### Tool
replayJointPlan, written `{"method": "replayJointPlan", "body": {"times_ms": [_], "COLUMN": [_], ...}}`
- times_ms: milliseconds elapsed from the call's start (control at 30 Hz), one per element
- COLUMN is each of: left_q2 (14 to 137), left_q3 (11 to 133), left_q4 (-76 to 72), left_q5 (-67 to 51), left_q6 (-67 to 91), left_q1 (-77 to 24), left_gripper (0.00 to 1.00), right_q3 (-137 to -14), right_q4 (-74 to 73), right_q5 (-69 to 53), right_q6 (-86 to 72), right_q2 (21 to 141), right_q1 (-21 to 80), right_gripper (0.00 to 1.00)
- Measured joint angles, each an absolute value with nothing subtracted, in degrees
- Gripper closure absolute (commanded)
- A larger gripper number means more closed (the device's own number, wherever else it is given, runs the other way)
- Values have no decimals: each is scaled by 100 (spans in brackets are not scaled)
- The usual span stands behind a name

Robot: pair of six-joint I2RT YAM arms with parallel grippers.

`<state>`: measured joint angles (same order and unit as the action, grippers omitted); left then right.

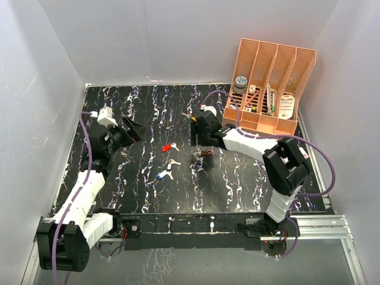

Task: Put the keys on the keyring

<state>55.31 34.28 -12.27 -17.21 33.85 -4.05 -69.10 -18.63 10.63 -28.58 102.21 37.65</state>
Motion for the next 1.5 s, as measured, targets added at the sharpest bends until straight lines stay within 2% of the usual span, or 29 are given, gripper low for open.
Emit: {"method": "replayJointPlan", "body": {"times_ms": [400,1100,1500], "left_q2": [5616,5603,5605], "left_q3": [3527,3568,3568], "left_q4": [-1275,-1168,-1166], "left_q5": [-1894,-1883,-1868], "left_q6": [3299,3212,3197], "left_q1": [-454,-454,-454], "left_gripper": [7,7,7], "right_q3": [-6851,-6305,-5747], "right_q4": [-2456,-2078,-1907], "right_q5": [1251,-139,-287], "right_q6": [-2405,-2410,-2521], "right_q2": [10012,10012,9758], "right_q1": [3583,3190,3232], "right_gripper": [29,28,30]}}
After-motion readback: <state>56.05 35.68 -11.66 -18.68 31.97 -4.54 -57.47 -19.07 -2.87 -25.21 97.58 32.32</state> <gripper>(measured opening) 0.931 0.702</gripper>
